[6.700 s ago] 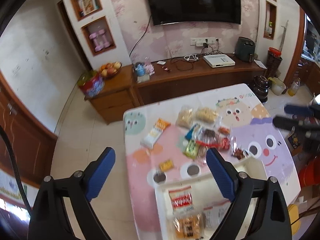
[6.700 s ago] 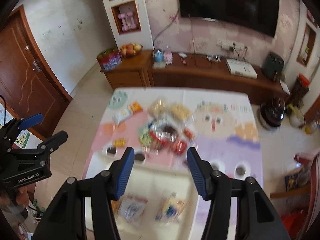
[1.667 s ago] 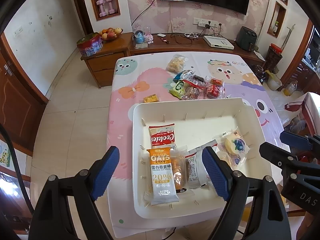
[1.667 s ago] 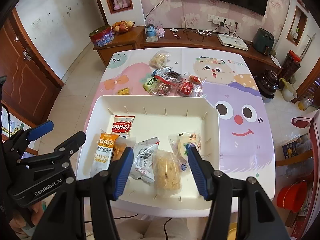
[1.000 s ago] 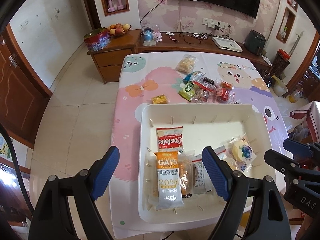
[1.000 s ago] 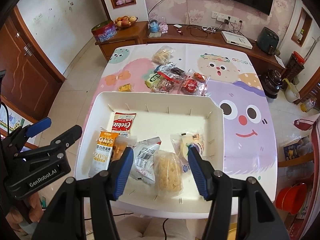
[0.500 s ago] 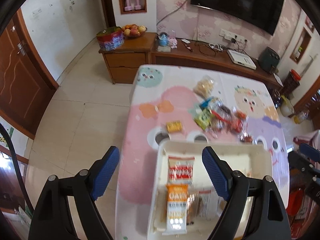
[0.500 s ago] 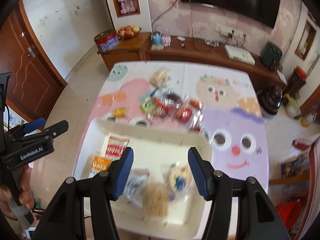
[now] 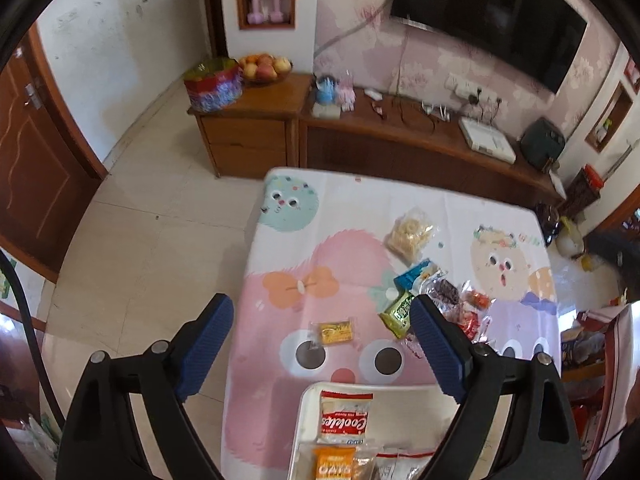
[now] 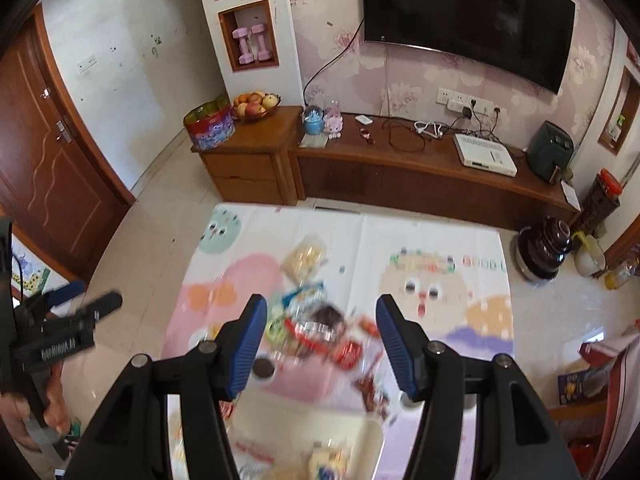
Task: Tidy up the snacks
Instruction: 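Grasp the yellow wrapped cake with left gripper while right grasps a clear cracker bag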
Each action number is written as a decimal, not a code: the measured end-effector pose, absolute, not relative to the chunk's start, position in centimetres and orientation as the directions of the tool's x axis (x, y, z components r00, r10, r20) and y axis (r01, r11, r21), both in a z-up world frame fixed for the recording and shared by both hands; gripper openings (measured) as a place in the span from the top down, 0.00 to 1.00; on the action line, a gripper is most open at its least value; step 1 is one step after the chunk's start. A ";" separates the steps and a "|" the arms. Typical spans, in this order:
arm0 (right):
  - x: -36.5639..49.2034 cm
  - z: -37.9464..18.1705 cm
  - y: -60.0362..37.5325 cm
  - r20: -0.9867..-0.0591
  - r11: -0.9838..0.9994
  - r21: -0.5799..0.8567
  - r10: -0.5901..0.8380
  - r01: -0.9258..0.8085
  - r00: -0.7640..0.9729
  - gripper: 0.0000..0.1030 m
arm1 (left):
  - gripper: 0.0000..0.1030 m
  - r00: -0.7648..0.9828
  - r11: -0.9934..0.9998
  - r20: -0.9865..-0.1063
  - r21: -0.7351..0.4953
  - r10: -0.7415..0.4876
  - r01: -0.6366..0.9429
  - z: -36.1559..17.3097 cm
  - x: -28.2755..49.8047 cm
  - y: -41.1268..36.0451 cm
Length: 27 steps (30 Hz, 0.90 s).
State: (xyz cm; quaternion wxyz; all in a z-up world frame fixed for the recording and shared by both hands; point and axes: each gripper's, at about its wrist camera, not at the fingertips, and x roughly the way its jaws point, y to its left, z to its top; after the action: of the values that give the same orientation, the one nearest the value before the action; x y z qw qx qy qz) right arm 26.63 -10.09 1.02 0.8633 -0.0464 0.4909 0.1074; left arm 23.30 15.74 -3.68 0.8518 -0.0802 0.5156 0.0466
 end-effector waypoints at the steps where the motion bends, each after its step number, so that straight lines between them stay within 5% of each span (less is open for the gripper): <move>1: 28.0 0.3 -9.9 -0.865 0.973 0.031 0.142 -0.231 0.482 0.44 | 0.13 0.441 0.983 -0.898 -0.090 -0.012 -0.157 -4.8 24.0 15.5; 14: 40.2 -16.0 -7.6 -0.937 0.967 0.226 0.248 -0.114 0.245 0.44 | 0.16 0.092 0.946 -0.988 -0.147 -0.125 -0.289 -23.3 28.6 14.5; 22: 42.9 -22.6 -6.8 -0.951 0.965 0.262 0.263 -0.026 0.160 0.44 | 0.17 0.050 0.932 -0.986 -0.169 -0.161 -0.319 -26.7 28.6 14.1; 27: 43.1 -24.9 -5.5 -0.960 0.967 0.253 0.256 -0.044 0.110 0.44 | 0.31 0.027 0.929 -0.983 -0.182 -0.183 -0.321 -27.7 28.5 13.7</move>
State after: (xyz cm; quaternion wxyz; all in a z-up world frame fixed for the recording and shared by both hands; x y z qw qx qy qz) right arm 43.14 -5.53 -24.93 0.7406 0.0804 0.6593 0.1014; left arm 28.46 13.73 -27.74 0.6933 -0.1811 0.6957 0.0500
